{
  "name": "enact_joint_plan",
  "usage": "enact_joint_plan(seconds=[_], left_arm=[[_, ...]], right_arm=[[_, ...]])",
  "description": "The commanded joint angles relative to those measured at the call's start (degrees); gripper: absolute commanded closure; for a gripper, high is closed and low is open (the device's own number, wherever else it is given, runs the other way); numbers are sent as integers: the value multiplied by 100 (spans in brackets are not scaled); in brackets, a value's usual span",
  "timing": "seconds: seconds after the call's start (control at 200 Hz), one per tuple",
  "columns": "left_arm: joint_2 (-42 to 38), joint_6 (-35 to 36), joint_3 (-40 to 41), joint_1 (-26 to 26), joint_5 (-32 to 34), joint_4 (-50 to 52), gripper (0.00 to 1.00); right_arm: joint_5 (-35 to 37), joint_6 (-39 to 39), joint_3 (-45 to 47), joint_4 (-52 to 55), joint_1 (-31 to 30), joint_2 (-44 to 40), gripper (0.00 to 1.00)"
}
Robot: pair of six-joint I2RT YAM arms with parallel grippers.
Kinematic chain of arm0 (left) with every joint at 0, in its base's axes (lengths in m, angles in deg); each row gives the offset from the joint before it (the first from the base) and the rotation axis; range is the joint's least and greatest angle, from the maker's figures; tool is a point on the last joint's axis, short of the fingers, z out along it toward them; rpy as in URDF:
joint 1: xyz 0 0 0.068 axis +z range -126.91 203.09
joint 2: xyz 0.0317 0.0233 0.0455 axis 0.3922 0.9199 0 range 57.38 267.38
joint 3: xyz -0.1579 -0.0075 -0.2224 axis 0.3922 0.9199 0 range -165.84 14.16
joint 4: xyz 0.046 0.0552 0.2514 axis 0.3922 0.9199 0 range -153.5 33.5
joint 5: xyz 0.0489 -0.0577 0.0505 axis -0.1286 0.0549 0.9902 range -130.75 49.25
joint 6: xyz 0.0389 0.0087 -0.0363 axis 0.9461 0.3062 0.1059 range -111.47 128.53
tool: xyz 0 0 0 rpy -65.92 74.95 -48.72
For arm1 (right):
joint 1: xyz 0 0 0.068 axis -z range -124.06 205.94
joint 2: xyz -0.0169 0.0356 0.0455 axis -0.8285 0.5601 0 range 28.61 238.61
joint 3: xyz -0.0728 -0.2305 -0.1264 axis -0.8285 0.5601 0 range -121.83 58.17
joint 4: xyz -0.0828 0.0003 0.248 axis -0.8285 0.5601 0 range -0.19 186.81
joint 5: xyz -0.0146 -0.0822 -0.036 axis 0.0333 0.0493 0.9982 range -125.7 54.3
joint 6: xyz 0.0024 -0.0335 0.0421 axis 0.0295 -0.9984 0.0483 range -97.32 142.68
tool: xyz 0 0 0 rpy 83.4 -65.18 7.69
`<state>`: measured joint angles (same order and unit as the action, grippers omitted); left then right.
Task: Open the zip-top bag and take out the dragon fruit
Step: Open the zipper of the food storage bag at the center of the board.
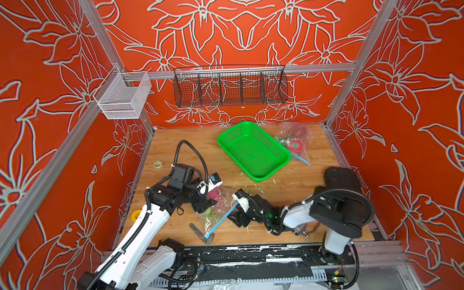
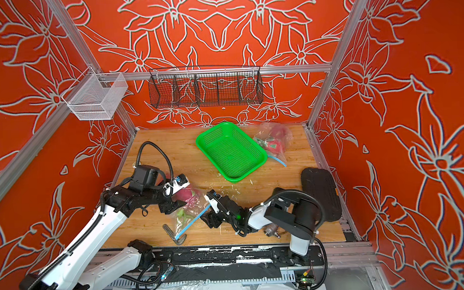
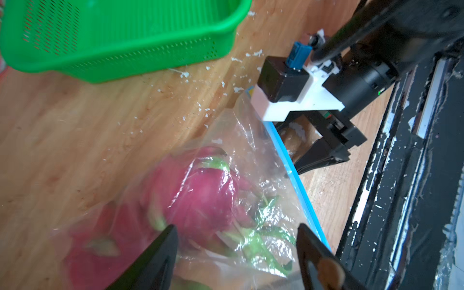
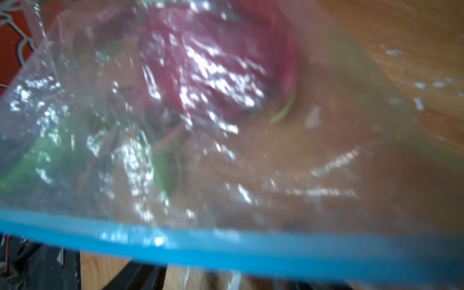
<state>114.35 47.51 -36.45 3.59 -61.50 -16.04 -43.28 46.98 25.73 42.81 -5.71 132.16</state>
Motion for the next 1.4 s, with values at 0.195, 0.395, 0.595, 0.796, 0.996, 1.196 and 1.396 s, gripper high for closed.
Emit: enact_joint_plan(seconds=[0.195,0.395,0.595,0.796,0.996,1.196,1.396], left_arm=[[953,17,334,-81,636,-423,34],[957,55,238,150,625,-311,73],[1013,24,160,613,346,-250,100],[910,-114,-53,936,-192,85,100],[746,-224,-58,1116,-341,122,100],[789,-306,99,1116,-356,-2,100],[808,-422,83,1116,-527,91,100]], right_arm=[[151,-286,-65,-3046,-14,1275,30],[-187,-554,-406,-3372,-14,1447,50],[-212,-590,-467,-3377,-14,1352,76],[-214,-608,-560,-3374,-22,1316,99],[17,-442,-403,-3386,-124,1276,42],[283,213,-497,-3385,-377,1428,16],[870,76,-870,-3385,-498,1746,33]])
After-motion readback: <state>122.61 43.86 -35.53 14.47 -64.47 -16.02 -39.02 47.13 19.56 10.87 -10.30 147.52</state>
